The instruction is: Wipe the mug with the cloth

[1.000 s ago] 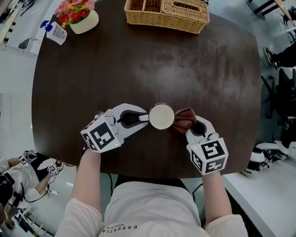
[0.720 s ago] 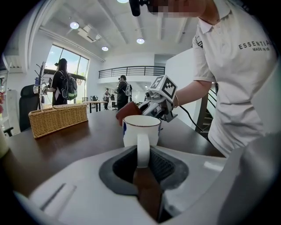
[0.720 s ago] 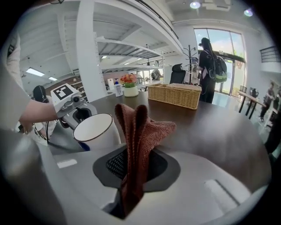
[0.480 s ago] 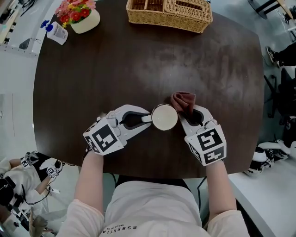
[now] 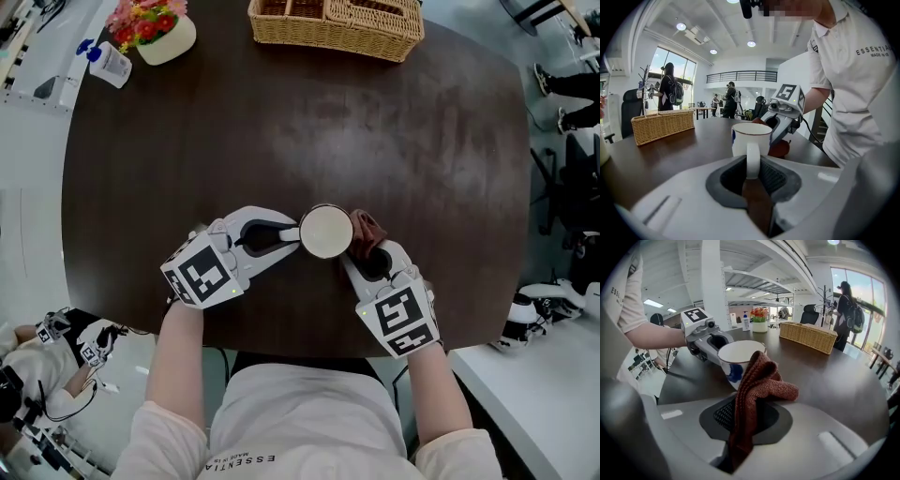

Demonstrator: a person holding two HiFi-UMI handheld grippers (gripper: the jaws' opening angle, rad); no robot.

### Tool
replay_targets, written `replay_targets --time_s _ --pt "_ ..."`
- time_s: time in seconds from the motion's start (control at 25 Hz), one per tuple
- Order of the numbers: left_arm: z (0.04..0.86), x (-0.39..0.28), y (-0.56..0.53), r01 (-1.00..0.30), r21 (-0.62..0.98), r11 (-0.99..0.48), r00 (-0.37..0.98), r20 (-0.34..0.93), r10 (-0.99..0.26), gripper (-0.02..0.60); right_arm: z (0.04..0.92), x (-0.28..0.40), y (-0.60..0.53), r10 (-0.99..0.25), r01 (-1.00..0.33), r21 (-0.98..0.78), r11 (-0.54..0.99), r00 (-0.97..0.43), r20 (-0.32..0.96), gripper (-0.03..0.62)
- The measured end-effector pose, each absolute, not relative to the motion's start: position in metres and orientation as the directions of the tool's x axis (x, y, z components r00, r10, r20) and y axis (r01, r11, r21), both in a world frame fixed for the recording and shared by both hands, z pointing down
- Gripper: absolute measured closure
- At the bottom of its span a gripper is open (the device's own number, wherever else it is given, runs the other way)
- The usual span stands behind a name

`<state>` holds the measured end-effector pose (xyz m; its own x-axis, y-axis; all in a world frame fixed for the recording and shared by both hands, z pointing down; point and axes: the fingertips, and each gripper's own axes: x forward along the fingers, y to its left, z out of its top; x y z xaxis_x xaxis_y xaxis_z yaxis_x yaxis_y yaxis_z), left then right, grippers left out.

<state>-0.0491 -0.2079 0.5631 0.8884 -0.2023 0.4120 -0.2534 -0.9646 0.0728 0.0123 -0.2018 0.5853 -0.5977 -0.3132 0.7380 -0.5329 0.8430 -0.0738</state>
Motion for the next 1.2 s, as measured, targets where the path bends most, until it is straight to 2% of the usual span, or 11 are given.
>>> replay_targets --time_s 0.32,0.48,0.72,0.92,1.2 --pt "0.565 -0.049 -0.206 -0.233 0.070 -0.970 0.888 0.421 -0.183 0.506 0.589 -0.020 -0.149 -0.165 -0.435 -0.219 0.873 -0.687 0.707 0.513" --pt "0.562 -0.050 -0.206 -0.183 0.070 -0.981 0.888 0.439 -0.135 0.506 0.578 0.003 -0.161 -0.174 -0.470 -0.231 0.852 -0.671 0.721 0.513" --pt "0.558 -0.051 -0.207 -0.069 0.086 -0.994 0.894 0.447 -0.024 0.506 0.562 0.051 -0.231 -0.290 -0.507 -0.099 0.856 -0.630 0.721 0.513" --pt "0.557 -0.050 -0.208 0.040 0.101 -0.994 0.888 0.453 0.082 0.506 0.547 0.029 -0.281 -0.251 -0.400 -0.063 0.914 -0.681 0.688 0.513" --pt "0.557 -0.049 -0.209 0.160 0.113 -0.981 0.859 0.473 0.194 0.506 0.532 -0.046 -0.295 -0.039 -0.185 -0.189 0.964 -0.807 0.590 0.513"
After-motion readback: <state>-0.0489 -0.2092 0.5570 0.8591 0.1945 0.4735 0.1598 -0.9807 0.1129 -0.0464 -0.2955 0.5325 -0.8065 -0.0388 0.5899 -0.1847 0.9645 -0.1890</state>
